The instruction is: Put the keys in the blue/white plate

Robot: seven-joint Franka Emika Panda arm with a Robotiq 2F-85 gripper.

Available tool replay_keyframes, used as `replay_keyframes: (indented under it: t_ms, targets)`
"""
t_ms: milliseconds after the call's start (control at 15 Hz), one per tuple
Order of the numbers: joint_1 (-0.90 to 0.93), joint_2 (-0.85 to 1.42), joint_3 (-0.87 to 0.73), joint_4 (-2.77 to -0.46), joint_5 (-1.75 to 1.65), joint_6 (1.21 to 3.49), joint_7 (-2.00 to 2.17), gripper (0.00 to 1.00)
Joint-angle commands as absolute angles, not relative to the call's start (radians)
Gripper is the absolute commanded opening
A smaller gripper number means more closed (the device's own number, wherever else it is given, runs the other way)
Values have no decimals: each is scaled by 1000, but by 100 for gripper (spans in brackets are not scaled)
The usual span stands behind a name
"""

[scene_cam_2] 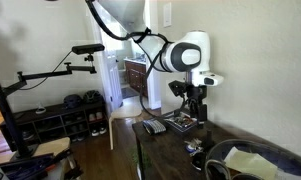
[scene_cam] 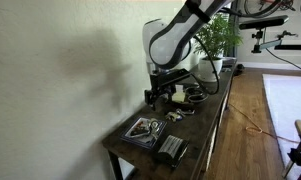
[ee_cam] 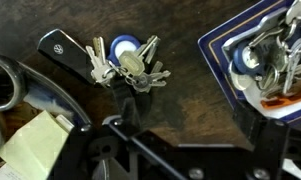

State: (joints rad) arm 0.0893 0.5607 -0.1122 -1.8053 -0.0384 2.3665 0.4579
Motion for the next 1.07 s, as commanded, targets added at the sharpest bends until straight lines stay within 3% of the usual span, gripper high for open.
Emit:
replay_keyframes:
  t_ms: [0, 1000]
  targets:
    - [82, 544, -125, -1829, -13, 2348, 497, 100]
    - [49, 603, -149, -1824, 30, 2356, 525, 100]
